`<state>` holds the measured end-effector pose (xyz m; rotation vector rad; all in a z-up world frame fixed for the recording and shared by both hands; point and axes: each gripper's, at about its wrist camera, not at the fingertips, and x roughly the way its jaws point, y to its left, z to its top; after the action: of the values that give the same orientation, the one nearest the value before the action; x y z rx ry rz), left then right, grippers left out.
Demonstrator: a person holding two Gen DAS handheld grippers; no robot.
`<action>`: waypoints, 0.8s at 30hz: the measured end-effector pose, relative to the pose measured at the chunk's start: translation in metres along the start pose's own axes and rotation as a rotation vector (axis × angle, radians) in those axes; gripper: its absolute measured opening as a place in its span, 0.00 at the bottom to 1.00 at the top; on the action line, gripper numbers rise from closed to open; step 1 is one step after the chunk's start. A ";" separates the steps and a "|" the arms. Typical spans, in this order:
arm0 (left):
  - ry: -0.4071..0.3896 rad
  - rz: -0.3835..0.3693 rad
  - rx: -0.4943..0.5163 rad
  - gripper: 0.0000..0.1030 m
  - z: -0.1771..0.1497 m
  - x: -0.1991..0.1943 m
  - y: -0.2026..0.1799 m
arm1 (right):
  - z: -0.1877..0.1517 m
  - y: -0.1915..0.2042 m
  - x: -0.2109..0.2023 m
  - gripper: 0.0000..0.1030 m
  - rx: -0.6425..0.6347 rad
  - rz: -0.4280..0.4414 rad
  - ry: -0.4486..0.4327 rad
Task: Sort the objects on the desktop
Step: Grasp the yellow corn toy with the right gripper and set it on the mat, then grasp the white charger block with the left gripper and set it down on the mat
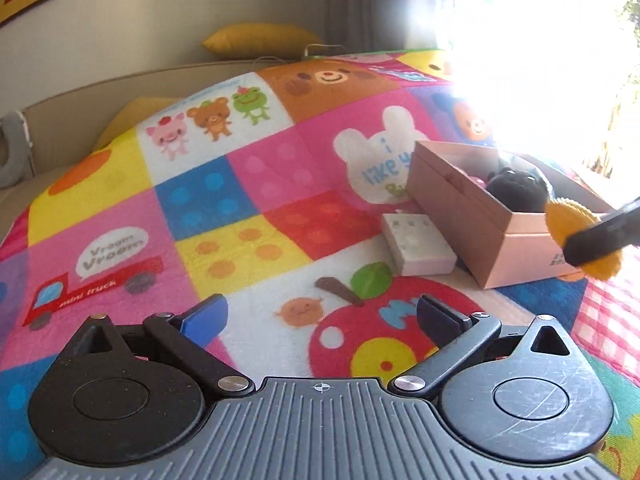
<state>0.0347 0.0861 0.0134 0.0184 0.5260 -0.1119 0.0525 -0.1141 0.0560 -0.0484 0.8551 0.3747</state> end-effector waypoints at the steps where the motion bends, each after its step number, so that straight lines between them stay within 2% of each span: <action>1: 0.000 -0.013 0.011 1.00 0.002 0.003 -0.006 | -0.011 -0.007 -0.003 0.29 0.008 -0.026 -0.003; 5: 0.003 -0.041 0.055 1.00 0.015 0.021 -0.028 | -0.053 -0.040 -0.006 0.29 0.089 -0.093 0.003; 7: 0.002 -0.056 0.080 1.00 0.022 0.030 -0.037 | -0.068 -0.052 -0.007 0.30 0.124 -0.117 -0.025; 11: 0.012 -0.067 0.166 1.00 0.030 0.049 -0.053 | -0.091 -0.075 -0.010 0.43 0.228 -0.101 -0.102; 18: 0.040 -0.034 0.296 0.98 0.037 0.075 -0.069 | -0.115 -0.098 -0.006 0.56 0.320 -0.096 -0.190; 20: 0.056 -0.047 0.302 0.90 0.039 0.079 -0.067 | -0.117 -0.099 -0.006 0.59 0.332 -0.079 -0.216; 22: 0.085 -0.053 0.303 0.74 0.040 0.086 -0.065 | -0.117 -0.099 -0.005 0.63 0.332 -0.072 -0.225; 24: 0.095 -0.051 0.303 0.74 0.040 0.091 -0.065 | -0.116 -0.097 -0.004 0.68 0.331 -0.071 -0.231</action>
<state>0.1257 0.0108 0.0028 0.3073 0.6009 -0.2403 -0.0012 -0.2281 -0.0281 0.2660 0.6754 0.1647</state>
